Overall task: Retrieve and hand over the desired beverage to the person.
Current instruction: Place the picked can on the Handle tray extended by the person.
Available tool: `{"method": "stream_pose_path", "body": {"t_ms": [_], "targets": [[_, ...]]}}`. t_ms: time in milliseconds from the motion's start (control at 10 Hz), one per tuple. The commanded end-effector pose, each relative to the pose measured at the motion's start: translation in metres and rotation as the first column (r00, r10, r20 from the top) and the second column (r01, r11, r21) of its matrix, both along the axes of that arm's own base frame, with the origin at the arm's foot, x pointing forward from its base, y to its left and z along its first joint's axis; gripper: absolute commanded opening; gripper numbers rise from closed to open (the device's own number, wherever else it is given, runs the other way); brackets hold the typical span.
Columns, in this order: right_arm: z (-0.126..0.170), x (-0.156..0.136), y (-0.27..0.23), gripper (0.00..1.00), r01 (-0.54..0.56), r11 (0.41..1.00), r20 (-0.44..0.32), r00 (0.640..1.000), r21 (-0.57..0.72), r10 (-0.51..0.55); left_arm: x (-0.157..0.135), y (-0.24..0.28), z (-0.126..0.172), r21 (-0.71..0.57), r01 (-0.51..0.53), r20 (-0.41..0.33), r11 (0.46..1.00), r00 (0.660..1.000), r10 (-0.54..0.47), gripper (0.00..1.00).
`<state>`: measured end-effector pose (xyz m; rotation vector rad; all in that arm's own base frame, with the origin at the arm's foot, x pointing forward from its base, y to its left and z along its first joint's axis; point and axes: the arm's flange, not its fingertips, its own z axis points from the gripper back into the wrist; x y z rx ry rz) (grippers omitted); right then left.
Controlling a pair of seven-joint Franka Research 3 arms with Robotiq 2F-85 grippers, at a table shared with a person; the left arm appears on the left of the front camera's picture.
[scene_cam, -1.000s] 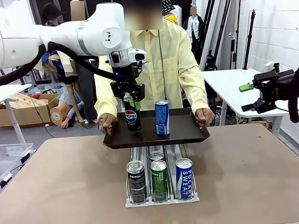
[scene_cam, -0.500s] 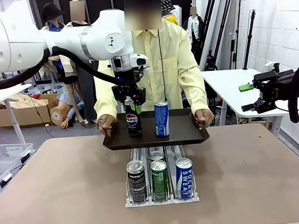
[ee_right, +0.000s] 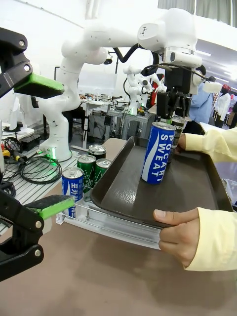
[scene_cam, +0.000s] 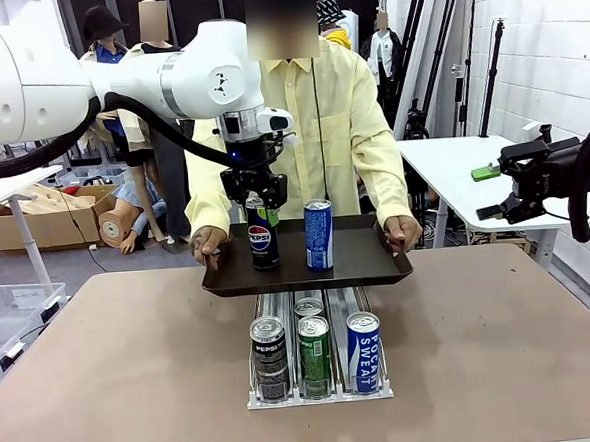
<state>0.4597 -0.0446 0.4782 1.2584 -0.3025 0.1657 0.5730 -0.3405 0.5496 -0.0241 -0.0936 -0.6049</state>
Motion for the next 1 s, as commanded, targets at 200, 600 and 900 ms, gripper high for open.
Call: {"method": "stream_pose_path", "body": {"t_ms": [200, 600, 900], "targets": [[0.0, -0.0009, 0.0009, 1.0, -0.002, 1.0, 0.001, 1.0, 0.005, 0.002, 0.0109, -0.0017, 0.0099, 0.011, -0.006, -0.012, 1.0, 1.0, 0.006, 0.03], [0.0, -0.0009, 0.0009, 1.0, -0.002, 1.0, 0.001, 1.0, 0.005, 0.002, 0.0092, -0.001, 0.0127, 0.01, -0.008, -0.005, 1.0, 1.0, 0.008, 0.54], [0.0, -0.0009, 0.0009, 1.0, -0.002, 1.0, 0.001, 1.0, 0.005, 0.002, 0.0094, 0.0, 0.0133, 0.007, -0.01, -0.008, 1.0, 1.0, 0.01, 1.0]]}}
